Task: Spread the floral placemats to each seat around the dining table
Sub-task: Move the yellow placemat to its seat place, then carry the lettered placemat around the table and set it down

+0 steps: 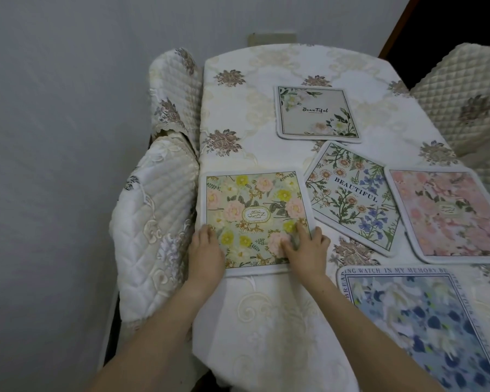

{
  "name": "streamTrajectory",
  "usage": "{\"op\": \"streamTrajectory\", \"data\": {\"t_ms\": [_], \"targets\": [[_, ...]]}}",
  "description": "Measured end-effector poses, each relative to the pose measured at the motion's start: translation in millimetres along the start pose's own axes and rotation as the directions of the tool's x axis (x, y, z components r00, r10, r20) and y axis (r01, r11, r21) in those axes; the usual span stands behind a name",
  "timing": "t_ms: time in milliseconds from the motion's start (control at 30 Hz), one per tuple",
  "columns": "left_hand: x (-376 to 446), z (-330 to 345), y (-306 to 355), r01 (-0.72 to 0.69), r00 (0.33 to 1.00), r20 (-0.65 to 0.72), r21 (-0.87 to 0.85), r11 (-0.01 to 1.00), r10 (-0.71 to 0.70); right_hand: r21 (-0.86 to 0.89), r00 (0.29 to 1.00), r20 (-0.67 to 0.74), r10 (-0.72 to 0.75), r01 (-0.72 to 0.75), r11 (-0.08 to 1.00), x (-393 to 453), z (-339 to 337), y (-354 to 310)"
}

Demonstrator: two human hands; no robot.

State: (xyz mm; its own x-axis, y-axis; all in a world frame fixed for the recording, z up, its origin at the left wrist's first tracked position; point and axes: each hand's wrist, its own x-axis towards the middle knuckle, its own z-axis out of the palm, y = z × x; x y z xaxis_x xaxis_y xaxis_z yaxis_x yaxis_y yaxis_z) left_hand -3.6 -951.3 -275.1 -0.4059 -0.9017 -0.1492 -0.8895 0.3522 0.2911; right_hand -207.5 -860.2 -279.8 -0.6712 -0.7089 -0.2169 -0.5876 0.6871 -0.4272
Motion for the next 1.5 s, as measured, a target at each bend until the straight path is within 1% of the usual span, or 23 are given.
{"op": "streamTrajectory", "data": {"t_ms": [67,133,200,333,500,567,667,867,933,1033,1100,1200,1267,1400,1500], "targets": [[-1,4,5,-0.135,0.991,0.024,0.003,0.991,0.135,-0.040,0.999,-0.011,-0.044,0.044,0.998,-2,0,-1],[-4,9,12,-0.212,0.975,0.067,-0.017,0.977,0.213,-0.117,0.987,0.000,-0.162,0.161,0.980,-4,3,-1],[-6,14,15,-0.237,0.969,0.072,-0.010,0.971,0.237,-0.129,0.967,0.048,-0.250,0.254,0.958,-6,8,0],[-8,17,16,-0.247,0.968,0.055,0.010,0.969,0.246,-0.119,0.959,0.076,-0.273,0.281,0.952,-7,10,4],[-4,11,23,-0.231,0.968,0.107,0.033,0.972,0.226,-0.095,0.955,0.112,-0.276,0.287,0.953,-3,0,4],[1,6,31,-0.214,0.971,0.117,0.035,0.976,0.208,-0.041,0.952,0.123,-0.282,0.288,0.957,0,-9,4],[15,-1,49,-0.218,0.971,0.104,0.027,0.975,0.215,0.024,0.967,0.053,-0.249,0.248,0.968,7,-28,12],[60,-4,119,-0.310,0.944,0.065,-0.153,0.938,0.323,0.024,0.991,-0.060,-0.121,0.122,0.992,33,-76,63],[80,-1,148,-0.337,0.932,0.077,-0.186,0.923,0.355,-0.008,0.993,-0.059,-0.099,0.098,0.995,46,-89,87],[110,6,189,-0.322,0.929,0.105,-0.234,0.917,0.354,-0.105,0.991,0.051,-0.124,0.129,0.986,67,-98,116],[129,12,211,-0.298,0.931,0.136,-0.255,0.920,0.339,-0.165,0.975,0.127,-0.184,0.204,0.965,78,-98,128],[153,21,232,-0.290,0.923,0.188,-0.231,0.929,0.335,-0.266,0.942,0.189,-0.278,0.321,0.909,92,-89,134],[167,25,240,-0.286,0.926,0.198,-0.189,0.940,0.321,-0.297,0.925,0.216,-0.313,0.368,0.881,101,-83,133],[182,28,244,-0.266,0.948,0.143,-0.137,0.954,0.285,-0.400,0.889,0.305,-0.342,0.446,0.801,111,-77,132],[183,29,234,-0.324,0.932,0.142,-0.084,0.942,0.333,-0.434,0.868,0.351,-0.351,0.483,0.760,111,-77,132]]}}
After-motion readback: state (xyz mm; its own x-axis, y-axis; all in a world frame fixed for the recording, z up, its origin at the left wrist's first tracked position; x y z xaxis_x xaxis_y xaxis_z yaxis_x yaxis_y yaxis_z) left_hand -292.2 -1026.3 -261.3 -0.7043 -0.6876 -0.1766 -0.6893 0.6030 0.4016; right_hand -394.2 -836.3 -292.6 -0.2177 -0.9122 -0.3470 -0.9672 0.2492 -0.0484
